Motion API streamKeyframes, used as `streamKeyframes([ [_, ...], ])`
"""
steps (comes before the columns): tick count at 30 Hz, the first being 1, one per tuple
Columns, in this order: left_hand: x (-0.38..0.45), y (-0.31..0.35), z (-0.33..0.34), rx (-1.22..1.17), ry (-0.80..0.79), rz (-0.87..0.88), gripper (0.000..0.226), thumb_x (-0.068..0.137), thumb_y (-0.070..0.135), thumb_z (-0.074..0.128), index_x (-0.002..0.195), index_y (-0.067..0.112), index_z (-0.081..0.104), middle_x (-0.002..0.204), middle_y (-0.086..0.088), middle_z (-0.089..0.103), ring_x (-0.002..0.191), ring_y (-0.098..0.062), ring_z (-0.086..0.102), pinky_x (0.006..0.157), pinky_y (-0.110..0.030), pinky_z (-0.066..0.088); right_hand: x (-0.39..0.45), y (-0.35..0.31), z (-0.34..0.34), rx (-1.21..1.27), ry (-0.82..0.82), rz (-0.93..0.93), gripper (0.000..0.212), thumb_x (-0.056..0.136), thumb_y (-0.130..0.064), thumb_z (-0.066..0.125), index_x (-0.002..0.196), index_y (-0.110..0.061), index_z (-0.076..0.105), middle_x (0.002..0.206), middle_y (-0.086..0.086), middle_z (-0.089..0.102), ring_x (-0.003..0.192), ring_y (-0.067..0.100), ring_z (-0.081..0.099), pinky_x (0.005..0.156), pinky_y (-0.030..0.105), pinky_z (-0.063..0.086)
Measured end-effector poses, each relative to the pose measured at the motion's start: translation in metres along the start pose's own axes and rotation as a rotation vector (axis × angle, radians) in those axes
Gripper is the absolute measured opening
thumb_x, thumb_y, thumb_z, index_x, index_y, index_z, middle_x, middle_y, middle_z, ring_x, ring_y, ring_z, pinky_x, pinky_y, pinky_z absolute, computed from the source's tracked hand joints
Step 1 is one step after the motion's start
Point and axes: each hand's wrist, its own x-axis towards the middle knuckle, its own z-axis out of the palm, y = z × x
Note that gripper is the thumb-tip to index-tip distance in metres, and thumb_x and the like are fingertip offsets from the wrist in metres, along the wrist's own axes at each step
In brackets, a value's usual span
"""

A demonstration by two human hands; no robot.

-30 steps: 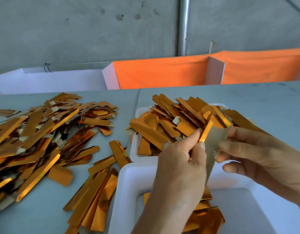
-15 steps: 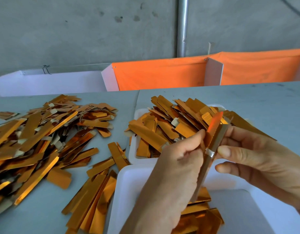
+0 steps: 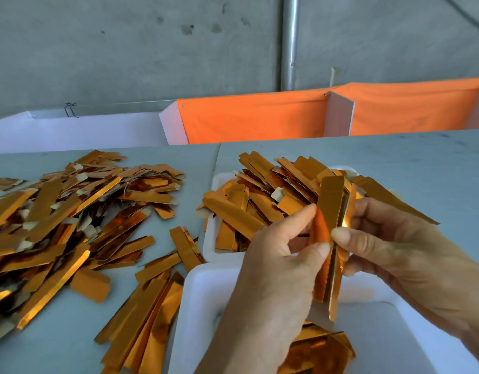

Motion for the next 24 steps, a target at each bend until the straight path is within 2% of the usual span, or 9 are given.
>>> streamKeyframes([
  [2, 0.0003, 0.0002, 0.0001, -0.009, 0.008, -0.009, 0.036, 0.092, 0.020, 0.059, 0.114, 0.049, 0.059, 0.100, 0.026, 0.067, 0.099, 0.005, 0.062, 0.087, -0.024, 0.053, 0.0005, 0.0000, 0.0008, 0.005, 0.011, 0.008, 0.062, 0.036, -0.059, 0.088, 0.076, -0.016, 0.069, 0.063, 0.008, 0.062, 0.054, 0.018, 0.060, 0.053, 0.021, 0.051],
  [4, 0.0003, 0.0025, 0.0000, -0.017, 0.002, -0.019, 0.036, 0.092, 0.015, 0.058, 0.100, 0.050, 0.063, 0.095, 0.031, 0.066, 0.094, 0.009, 0.062, 0.079, -0.018, 0.054, 0.0014, 0.0006, 0.0018, 0.010, 0.022, 0.006, 0.065, 0.034, -0.060, 0.088, 0.074, -0.013, 0.067, 0.060, 0.007, 0.060, 0.050, 0.017, 0.057, 0.050, 0.020, 0.049],
  [6, 0.0007, 0.0032, 0.0001, -0.008, 0.014, -0.021, 0.038, 0.092, 0.012, 0.057, 0.093, 0.049, 0.063, 0.093, 0.028, 0.068, 0.093, 0.007, 0.064, 0.077, -0.019, 0.053, 0.0015, 0.0008, 0.0028, 0.006, 0.029, -0.001, 0.068, 0.035, -0.060, 0.088, 0.075, -0.010, 0.065, 0.059, 0.007, 0.059, 0.048, 0.016, 0.056, 0.049, 0.020, 0.049],
  [10, 0.0003, 0.0009, 0.0001, 0.037, 0.003, -0.014, 0.035, 0.093, 0.018, 0.056, 0.116, 0.044, 0.059, 0.102, 0.022, 0.068, 0.102, -0.002, 0.063, 0.091, -0.031, 0.052, -0.0002, -0.0009, 0.0057, 0.001, 0.019, -0.017, 0.062, 0.040, -0.059, 0.087, 0.076, -0.013, 0.068, 0.058, 0.007, 0.059, 0.048, 0.016, 0.056, 0.047, 0.019, 0.048],
  [15, -0.0017, 0.0018, -0.0002, 0.145, -0.052, 0.007, 0.039, 0.095, 0.028, 0.052, 0.129, 0.048, 0.048, 0.109, 0.025, 0.064, 0.103, 0.008, 0.058, 0.089, -0.016, 0.046, 0.0006, 0.0002, 0.0065, -0.022, 0.050, -0.013, 0.070, 0.031, -0.065, 0.085, 0.076, -0.014, 0.069, 0.057, 0.008, 0.060, 0.046, 0.017, 0.056, 0.046, 0.020, 0.048],
  [18, -0.0024, 0.0038, 0.0009, 0.208, -0.088, 0.008, 0.033, 0.098, 0.031, 0.044, 0.120, 0.056, 0.050, 0.107, 0.019, 0.063, 0.099, 0.004, 0.058, 0.079, -0.010, 0.047, -0.0002, -0.0003, 0.0064, -0.022, 0.050, 0.003, 0.075, 0.029, -0.065, 0.086, 0.080, -0.013, 0.068, 0.059, 0.010, 0.061, 0.047, 0.019, 0.057, 0.046, 0.020, 0.048],
  [19, -0.0026, 0.0044, 0.0016, 0.226, -0.104, 0.007, 0.032, 0.099, 0.032, 0.041, 0.116, 0.058, 0.050, 0.106, 0.015, 0.062, 0.096, 0.001, 0.059, 0.077, -0.010, 0.048, -0.0003, -0.0004, 0.0065, -0.021, 0.048, 0.008, 0.075, 0.029, -0.065, 0.086, 0.081, -0.013, 0.068, 0.060, 0.011, 0.062, 0.047, 0.019, 0.057, 0.046, 0.020, 0.048],
  [22, -0.0027, 0.0045, 0.0029, 0.256, -0.121, -0.004, 0.036, 0.100, 0.033, 0.039, 0.126, 0.057, 0.044, 0.110, 0.013, 0.059, 0.093, -0.003, 0.058, 0.075, -0.012, 0.047, -0.0001, -0.0015, 0.0067, -0.022, 0.057, 0.009, 0.074, 0.029, -0.065, 0.085, 0.081, -0.014, 0.069, 0.060, 0.010, 0.061, 0.046, 0.018, 0.056, 0.044, 0.021, 0.047],
  [24, -0.0015, 0.0034, 0.0022, 0.239, -0.110, -0.014, 0.038, 0.099, 0.033, 0.041, 0.132, 0.053, 0.041, 0.115, 0.015, 0.057, 0.100, -0.002, 0.057, 0.082, -0.013, 0.047, -0.0002, -0.0013, 0.0070, -0.038, 0.079, 0.009, 0.078, 0.030, -0.066, 0.084, 0.083, -0.011, 0.067, 0.059, 0.011, 0.061, 0.046, 0.019, 0.055, 0.044, 0.020, 0.047],
])
